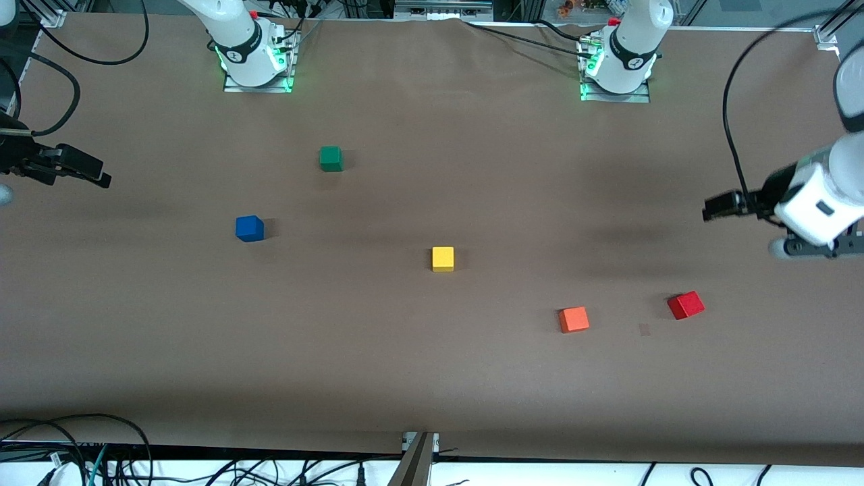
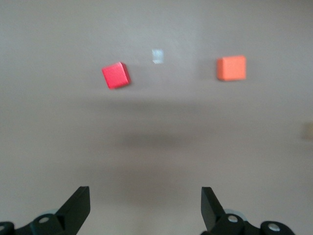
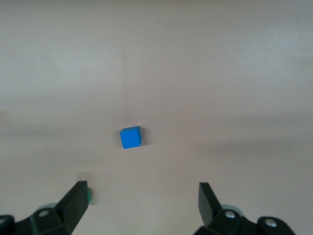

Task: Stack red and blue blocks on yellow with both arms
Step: 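Move the left gripper down toward the red cube, then close the left gripper on the red cube and lift it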

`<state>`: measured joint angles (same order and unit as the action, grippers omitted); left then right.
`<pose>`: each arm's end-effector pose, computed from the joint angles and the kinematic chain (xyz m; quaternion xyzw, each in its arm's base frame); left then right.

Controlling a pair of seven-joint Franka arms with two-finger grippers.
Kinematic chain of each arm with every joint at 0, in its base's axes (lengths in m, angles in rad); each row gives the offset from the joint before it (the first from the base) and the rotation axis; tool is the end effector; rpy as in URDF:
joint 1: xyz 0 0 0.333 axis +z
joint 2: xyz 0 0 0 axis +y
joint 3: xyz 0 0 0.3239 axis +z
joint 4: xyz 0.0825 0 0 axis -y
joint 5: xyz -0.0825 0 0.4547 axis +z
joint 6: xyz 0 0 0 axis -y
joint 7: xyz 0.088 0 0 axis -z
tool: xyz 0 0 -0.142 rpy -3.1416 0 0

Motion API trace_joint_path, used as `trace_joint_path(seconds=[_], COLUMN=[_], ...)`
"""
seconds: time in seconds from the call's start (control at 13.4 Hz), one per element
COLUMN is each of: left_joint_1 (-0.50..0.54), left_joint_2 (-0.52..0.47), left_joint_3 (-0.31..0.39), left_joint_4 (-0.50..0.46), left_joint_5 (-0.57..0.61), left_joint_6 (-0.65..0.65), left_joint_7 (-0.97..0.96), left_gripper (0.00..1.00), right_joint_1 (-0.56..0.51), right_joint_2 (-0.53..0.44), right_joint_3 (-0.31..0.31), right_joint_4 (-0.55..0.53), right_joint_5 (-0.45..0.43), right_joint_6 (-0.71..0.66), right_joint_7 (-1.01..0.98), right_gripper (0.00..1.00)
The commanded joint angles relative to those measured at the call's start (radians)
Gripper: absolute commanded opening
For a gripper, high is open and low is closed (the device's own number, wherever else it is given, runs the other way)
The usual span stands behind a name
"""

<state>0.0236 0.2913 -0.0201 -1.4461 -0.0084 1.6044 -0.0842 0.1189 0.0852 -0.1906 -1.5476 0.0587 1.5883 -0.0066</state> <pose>0.7025 0.0027 0.4731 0.9968 0.0444 -0.0667 0.0044 0.6492 -0.0343 0.5582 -0.9990 0.0335 0.0206 0.0221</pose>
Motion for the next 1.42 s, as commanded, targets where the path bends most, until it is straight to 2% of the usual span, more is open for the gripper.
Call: trace_joint_path(seconds=[0.0, 0.22, 0.37, 0.52, 0.75, 0.97, 1.2, 1.34], left_joint_1=[0.031, 0.045, 0.09, 0.101, 0.101, 0.102, 0.108, 0.11], left_joint_2=[0.104, 0.207, 0.279, 0.324, 0.354, 0.382, 0.391, 0.39], left_joint_3=[0.0, 0.002, 0.0, 0.002, 0.002, 0.002, 0.002, 0.002], left_joint_4=[0.039, 0.036, 0.03, -0.015, -0.097, -0.122, -0.203, -0.23], left_joint_5=[0.039, 0.042, 0.033, 0.031, 0.033, 0.033, 0.033, 0.033], left_joint_6=[0.098, 0.213, 0.297, 0.423, 0.577, 0.638, 0.758, 0.784], left_joint_7=[0.003, 0.0, 0.0, -0.003, -0.049, -0.055, -0.055, -0.055], left_gripper=[1.0, 1.0, 1.0, 1.0, 1.0, 1.0, 1.0, 1.0], right_joint_1=[-0.004, -0.004, -0.004, -0.004, -0.004, -0.004, -0.004, -0.004], right_joint_2=[0.001, 0.001, 0.001, 0.001, 0.001, 0.001, 0.001, 0.001], right_joint_3=[0.008, 0.008, 0.008, 0.008, 0.008, 0.008, 0.008, 0.008], right_joint_4=[0.012, 0.012, 0.012, 0.012, 0.012, 0.012, 0.012, 0.012], right_joint_5=[-0.013, -0.011, -0.011, -0.011, -0.013, -0.013, -0.013, -0.013], right_joint_6=[-0.014, -0.014, -0.014, -0.014, -0.013, -0.011, -0.013, -0.011], right_joint_7=[0.002, 0.002, 0.002, 0.002, 0.003, 0.002, 0.002, 0.002], right_gripper=[1.0, 1.0, 1.0, 1.0, 1.0, 1.0, 1.0, 1.0])
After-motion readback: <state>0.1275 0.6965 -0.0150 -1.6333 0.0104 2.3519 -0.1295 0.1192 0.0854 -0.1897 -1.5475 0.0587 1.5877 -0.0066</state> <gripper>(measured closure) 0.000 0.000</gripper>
